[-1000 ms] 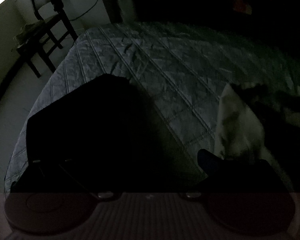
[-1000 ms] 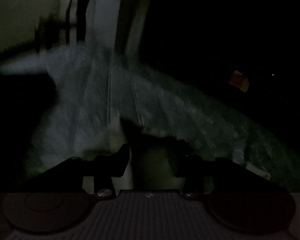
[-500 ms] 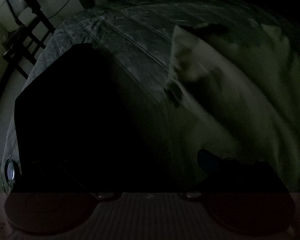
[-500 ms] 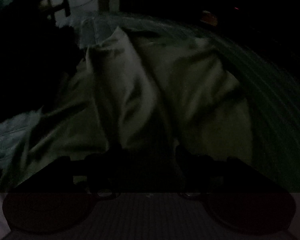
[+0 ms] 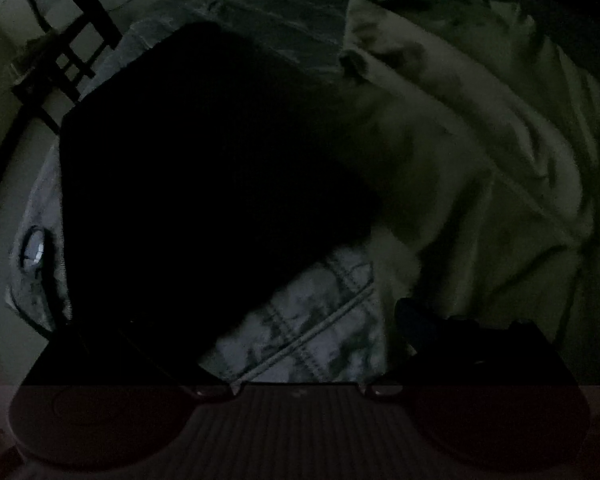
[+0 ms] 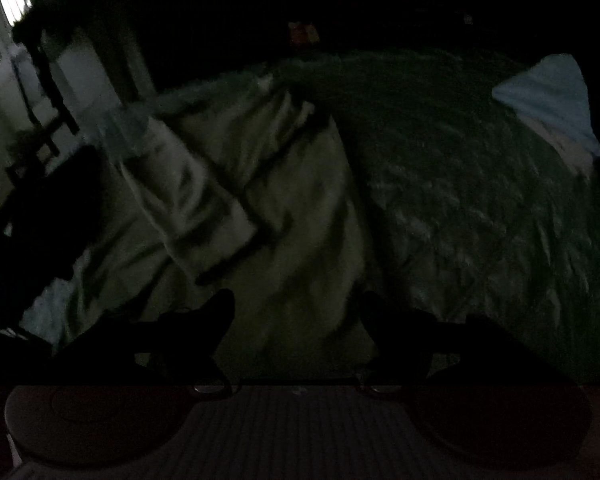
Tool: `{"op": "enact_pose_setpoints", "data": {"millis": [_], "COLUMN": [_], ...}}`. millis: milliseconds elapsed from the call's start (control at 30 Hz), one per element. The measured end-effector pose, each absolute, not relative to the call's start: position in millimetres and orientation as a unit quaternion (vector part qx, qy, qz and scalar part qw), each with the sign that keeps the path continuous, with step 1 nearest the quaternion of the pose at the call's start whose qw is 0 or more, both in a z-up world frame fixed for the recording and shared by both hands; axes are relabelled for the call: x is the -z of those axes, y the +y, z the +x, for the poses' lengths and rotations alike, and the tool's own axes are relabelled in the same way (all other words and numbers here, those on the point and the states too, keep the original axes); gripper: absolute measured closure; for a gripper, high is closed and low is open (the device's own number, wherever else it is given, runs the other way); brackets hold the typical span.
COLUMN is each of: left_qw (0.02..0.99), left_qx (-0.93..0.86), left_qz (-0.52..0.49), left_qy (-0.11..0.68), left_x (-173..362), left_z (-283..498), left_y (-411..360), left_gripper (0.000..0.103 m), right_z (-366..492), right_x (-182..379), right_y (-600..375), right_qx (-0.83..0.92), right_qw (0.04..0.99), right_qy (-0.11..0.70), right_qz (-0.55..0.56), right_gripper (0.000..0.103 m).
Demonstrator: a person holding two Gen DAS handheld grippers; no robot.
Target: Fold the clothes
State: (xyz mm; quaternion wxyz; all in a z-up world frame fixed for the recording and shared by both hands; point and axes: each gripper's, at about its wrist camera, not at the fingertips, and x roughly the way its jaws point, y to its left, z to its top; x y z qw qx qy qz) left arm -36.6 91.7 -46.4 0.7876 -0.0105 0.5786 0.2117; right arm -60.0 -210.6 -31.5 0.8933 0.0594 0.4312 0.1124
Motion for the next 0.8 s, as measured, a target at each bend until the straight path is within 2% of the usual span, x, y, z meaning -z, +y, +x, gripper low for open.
{"op": "enact_pose_setpoints", "data": {"millis": [167,233,333,467,533,633,700,767,800], "left_qw": [0.791,0.778,0.777,0.763,0.766,0.776,0.780,0.783,0.785], "left_qx": [-0.184,-0.183,-0.196,-0.227,-0.228,-0.223,-0.218,-0.208,-0.202], "left_qz": [0.011,0.035,0.040,0.036,0.024,0.009,0.003,0.006,0.008], "left_qy": [0.584,0.600,0.598,0.604,0.601,0.590,0.587,0.586,0.586], "left_x": [53,65,65,65,62,53,51,51,51], "left_z": [-58,-64,-76,-86,-91,-99,-104,-108,-111], "left_y": [66,56,57,76,82,84,81,75,72], "left_gripper": [0.001,0.000,0.000,0.001,0.001,0.001,0.001,0.003,0.005], "right_z": [-59,-50,-47,-60,-73,-94,-108,-123,-130], "right_x": [38,50,65,56,49,37,29,24,27], "right_y": [-171,-155,-139,-142,-141,-137,-134,-130,-126], "right_qx": [-0.149,-0.161,-0.172,-0.218,-0.234,-0.257,-0.272,-0.284,-0.287], "right_qw": [0.900,0.887,0.860,0.813,0.814,0.823,0.827,0.829,0.827], "right_qy": [0.409,0.429,0.471,0.519,0.499,0.451,0.418,0.383,0.362], "right_qz": [-0.028,-0.048,-0.096,-0.150,-0.185,-0.229,-0.258,-0.293,-0.321], "right_gripper": [0.029,0.032,0.031,0.032,0.038,0.037,0.032,0.032,0.036]}}
